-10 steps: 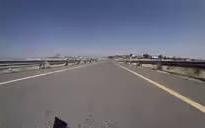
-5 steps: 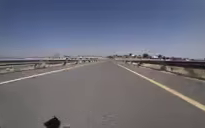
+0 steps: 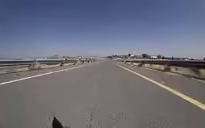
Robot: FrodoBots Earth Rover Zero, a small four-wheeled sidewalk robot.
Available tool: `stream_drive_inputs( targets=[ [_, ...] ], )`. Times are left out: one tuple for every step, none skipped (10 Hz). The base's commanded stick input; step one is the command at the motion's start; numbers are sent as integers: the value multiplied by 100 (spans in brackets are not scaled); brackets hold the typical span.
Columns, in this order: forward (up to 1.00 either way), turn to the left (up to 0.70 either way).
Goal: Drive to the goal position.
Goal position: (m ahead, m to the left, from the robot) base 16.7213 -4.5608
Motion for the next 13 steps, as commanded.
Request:
stream_drive_inputs(
  targets=[
    [100,0],
    [100,0],
    [100,0],
    [100,0],
    [100,0],
    [100,0],
    [100,0],
    [100,0],
    [100,0],
    [100,0],
    [100,0],
    [100,0],
    [100,0]
  ],
)
